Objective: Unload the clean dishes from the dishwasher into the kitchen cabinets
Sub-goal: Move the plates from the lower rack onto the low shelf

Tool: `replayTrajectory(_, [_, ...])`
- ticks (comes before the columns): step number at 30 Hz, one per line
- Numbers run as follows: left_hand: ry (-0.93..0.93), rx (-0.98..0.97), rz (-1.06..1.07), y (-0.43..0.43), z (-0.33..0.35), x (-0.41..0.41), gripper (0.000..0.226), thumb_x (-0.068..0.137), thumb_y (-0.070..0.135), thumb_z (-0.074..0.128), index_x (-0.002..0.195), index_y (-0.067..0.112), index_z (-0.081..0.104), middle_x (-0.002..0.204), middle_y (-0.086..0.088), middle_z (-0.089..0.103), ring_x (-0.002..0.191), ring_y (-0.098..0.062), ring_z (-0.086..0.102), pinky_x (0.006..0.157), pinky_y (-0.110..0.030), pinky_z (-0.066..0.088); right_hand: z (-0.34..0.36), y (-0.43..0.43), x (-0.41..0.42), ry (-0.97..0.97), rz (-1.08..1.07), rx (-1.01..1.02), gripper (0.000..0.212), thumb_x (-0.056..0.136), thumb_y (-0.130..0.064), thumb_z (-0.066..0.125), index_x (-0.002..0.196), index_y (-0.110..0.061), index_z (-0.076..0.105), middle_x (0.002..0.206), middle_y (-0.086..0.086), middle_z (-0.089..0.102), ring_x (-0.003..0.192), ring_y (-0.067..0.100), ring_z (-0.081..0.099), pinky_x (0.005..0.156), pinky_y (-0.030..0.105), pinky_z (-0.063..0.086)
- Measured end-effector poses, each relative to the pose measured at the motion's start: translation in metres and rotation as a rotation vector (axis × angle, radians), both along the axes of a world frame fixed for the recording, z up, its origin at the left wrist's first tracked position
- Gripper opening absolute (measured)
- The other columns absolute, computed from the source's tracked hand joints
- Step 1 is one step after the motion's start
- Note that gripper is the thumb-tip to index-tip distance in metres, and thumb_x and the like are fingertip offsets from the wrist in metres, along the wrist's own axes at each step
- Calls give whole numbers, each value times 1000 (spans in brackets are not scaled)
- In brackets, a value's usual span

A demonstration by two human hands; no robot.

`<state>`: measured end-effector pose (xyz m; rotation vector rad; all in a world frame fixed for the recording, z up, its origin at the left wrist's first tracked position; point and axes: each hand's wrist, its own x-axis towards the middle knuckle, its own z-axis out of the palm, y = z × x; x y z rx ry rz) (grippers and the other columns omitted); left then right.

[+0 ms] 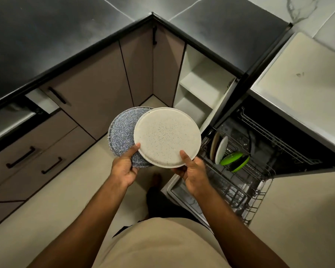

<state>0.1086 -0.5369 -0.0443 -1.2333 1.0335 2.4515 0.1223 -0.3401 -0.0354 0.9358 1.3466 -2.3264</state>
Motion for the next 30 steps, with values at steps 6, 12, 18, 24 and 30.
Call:
replayTrajectory(6, [-13, -52, -46, -19, -2, -74, 56, 66, 6, 81, 119, 2, 65, 113, -17, 71, 102, -33, 70, 81, -60, 54, -18, -15, -64, -9, -34, 52, 33, 87, -17, 70, 117, -10, 60, 109, 9, 72, 99, 28, 69, 62, 37, 59])
replayTrajectory(12, [-53, -110, -115, -24, 0, -144, 51, 66, 3, 81, 115, 1, 66, 109, -17, 72, 98, -31, 71, 78, -56, 57, -27, -16, -120, -9, -36, 262, 72, 73, -20, 83, 134, -16, 45, 125, 5, 60, 112, 25, 61, 75, 43, 60])
replayTrajectory(18, [-35, -155, -204, -23, -1, -198, 58, 68, 6, 81, 122, -2, 63, 112, -18, 71, 101, -32, 70, 79, -56, 57, -28, -14, -161, 182, 201, 1009, 119, 67, -39, 86, 153, -29, 6, 156, 7, 11, 139, 21, 25, 110, 45, 30])
replayTrajectory(24, [-46, -163, -326, -23, -10, -250, 51, 63, 9, 80, 111, -5, 67, 107, -18, 72, 91, -31, 72, 80, -47, 58, -29, -24, -204, 556, 711, 1496, 117, 66, -68, 71, 156, -31, 6, 164, 3, -6, 151, 22, -1, 115, 48, 8])
replayTrajectory(30, [-39, -121, -491, -29, -22, -314, 48, 67, 5, 78, 112, -8, 66, 107, -20, 72, 93, -34, 71, 81, -47, 59, -43, -50, -247, 486, 897, 1552, 95, 73, -44, 76, 152, -34, 25, 163, 7, 8, 151, 25, 5, 119, 48, 14])
